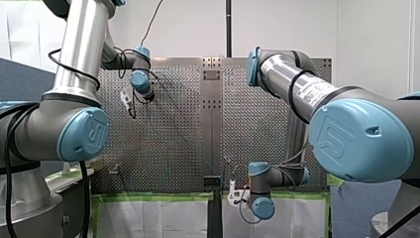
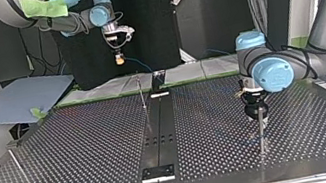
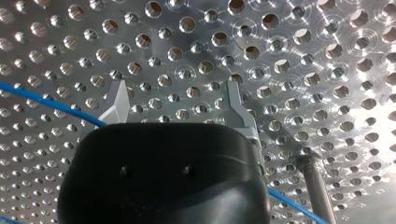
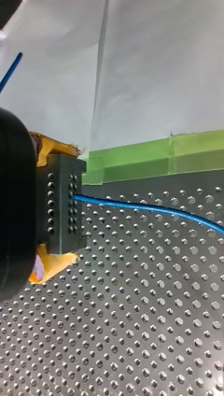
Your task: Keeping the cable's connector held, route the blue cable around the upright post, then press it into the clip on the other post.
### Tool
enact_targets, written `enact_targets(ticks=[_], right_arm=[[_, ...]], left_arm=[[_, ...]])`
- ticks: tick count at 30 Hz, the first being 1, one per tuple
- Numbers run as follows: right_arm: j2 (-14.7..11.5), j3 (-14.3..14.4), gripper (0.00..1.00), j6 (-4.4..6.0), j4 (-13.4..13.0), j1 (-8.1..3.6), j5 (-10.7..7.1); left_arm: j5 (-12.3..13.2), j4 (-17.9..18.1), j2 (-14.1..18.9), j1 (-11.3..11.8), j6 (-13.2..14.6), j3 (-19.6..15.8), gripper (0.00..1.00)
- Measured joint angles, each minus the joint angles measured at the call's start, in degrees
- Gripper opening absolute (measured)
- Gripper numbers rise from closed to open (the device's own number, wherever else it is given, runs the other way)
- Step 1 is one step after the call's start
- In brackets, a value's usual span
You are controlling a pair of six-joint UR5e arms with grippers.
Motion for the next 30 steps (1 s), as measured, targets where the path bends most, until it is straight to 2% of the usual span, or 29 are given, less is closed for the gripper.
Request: enact_targets(ticks=[9, 17, 23, 30], right_arm=[[-0.5, 5.1, 0.0, -0.85, -5.1, -0.1, 0.34], [-4.1, 10.1, 0.0, -1.12, -10.0, -0.09, 0.09], [-7.1, 13.4, 0.0, -0.88, -10.8, -0.18, -0.12], [-7.8, 14.8, 0.0, -0.79, -11.2, -0.23, -0.41]], left_arm=[[0.0, -0.2, 0.0, -0.5, -0.8, 0.0, 1.0], [0.1, -0.4, 0.0, -1.0, -2.6, 0.0, 1.0], [0.1, -1.0, 0.0, -1.6, -5.3, 0.0, 1.0], [0.0, -2.9, 0.0, -1.7, -9.6, 0.0, 1.0]])
